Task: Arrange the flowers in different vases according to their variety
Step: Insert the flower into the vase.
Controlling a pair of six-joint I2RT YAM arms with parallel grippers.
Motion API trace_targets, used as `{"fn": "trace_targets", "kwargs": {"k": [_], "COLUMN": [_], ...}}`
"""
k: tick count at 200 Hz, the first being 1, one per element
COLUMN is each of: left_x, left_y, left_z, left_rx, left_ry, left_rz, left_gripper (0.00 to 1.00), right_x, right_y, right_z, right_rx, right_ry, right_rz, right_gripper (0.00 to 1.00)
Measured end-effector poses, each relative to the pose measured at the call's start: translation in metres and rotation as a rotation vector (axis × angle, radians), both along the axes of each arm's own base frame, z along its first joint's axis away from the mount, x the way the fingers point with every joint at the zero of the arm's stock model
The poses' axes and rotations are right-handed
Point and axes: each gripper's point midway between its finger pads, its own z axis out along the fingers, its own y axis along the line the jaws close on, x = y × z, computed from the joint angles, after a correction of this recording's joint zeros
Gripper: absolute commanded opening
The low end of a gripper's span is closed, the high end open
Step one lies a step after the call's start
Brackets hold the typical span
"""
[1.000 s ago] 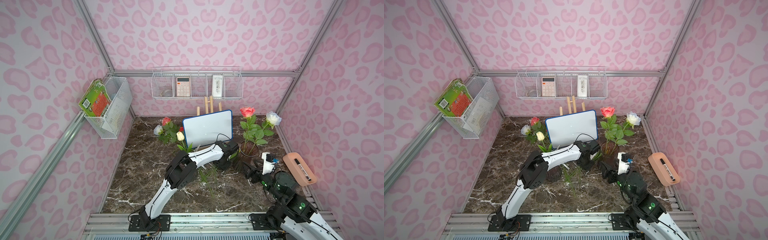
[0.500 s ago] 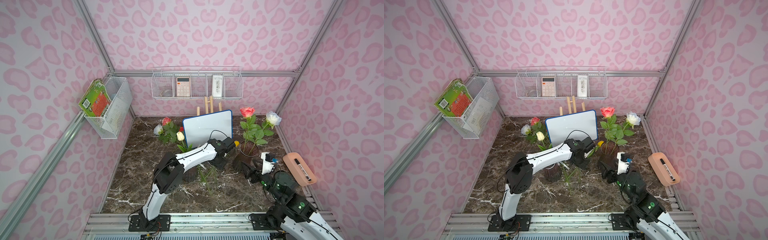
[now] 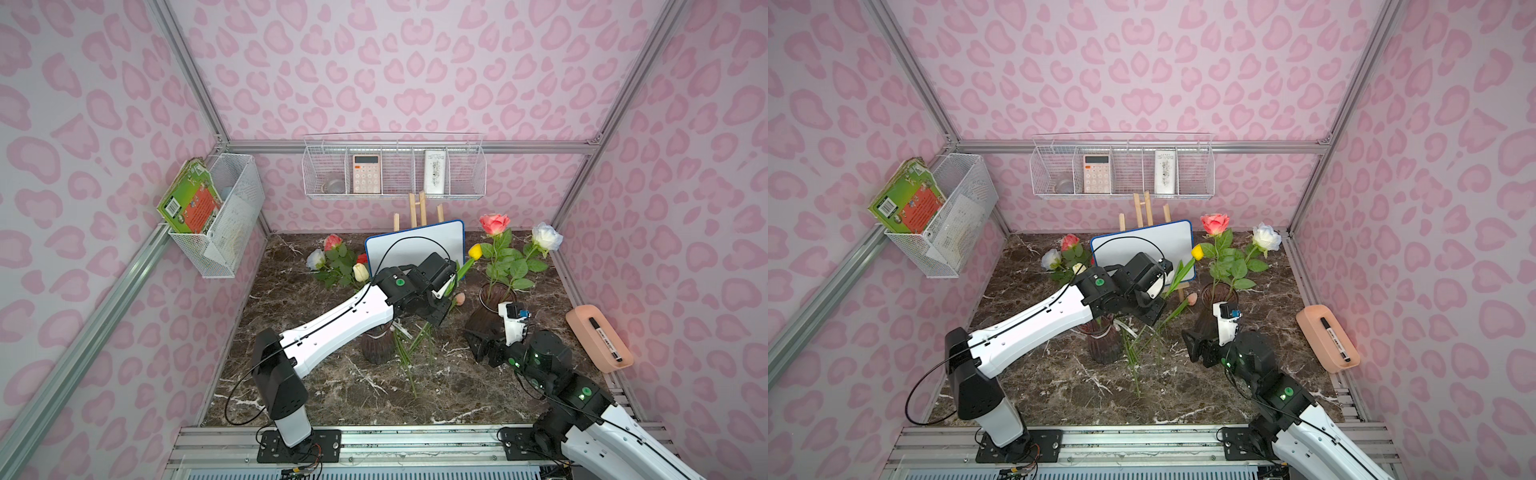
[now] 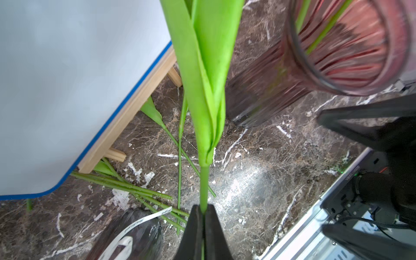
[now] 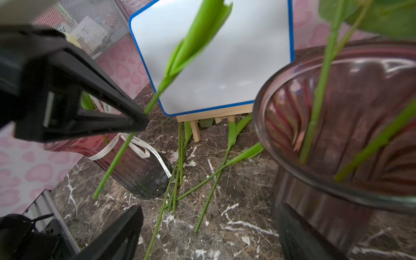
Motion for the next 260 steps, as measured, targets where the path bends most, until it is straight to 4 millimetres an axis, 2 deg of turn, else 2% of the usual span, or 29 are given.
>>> {"fn": "trace_targets", "kwargs": {"k": [27,73,90,104,135,157,206,233,260], "left_x": [-0.003,-0.003,0.002,0.007,0.02,0.025,0.024,0.017,0.014], "left_y": [0.023,0.08,0.094,0.105,0.123,0.124,0.134,0.142,0.145], "left_z": [0.036,0.087,0.105,0.112,0.11,0.104,0.073,0.064,0.055], "left_rx": [-0.072,-0.171,-0.197,-0.206,-0.212,-0.216,-0.211,-0.247,-0.267], "left_ry": [-0.123,-0.382,-0.465,-0.517,-0.579,-0.599,-0.601,-0.604,-0.593], "left_rz": [0.041,0.136,0.172,0.208,0.265,0.273,0.291,0.309,0.327], "left_gripper": [0.0,0.0,0.0,0.0,0.0,0.0,0.0,0.0,0.0], "right_x": [-0.005,-0.02,-0.016,-0.012,-0.002,0.011,0.045,0.059,0.07], "right_y": [0.018,0.055,0.061,0.065,0.076,0.082,0.09,0.099,0.1], "right_z": [-0.011,-0.03,-0.038,-0.044,-0.055,-0.064,-0.076,-0.081,-0.091], "right_rx": [-0.015,-0.09,-0.115,-0.131,-0.155,-0.167,-0.185,-0.187,-0.189], "right_ry": [0.043,0.107,0.127,0.146,0.205,0.252,0.34,0.388,0.436], "right_rz": [0.076,0.193,0.191,0.181,0.165,0.129,0.01,-0.046,-0.114], "right_gripper": [0.94,0.98,1.0,1.0,1.0,1.0,1.0,0.79,0.67]}}
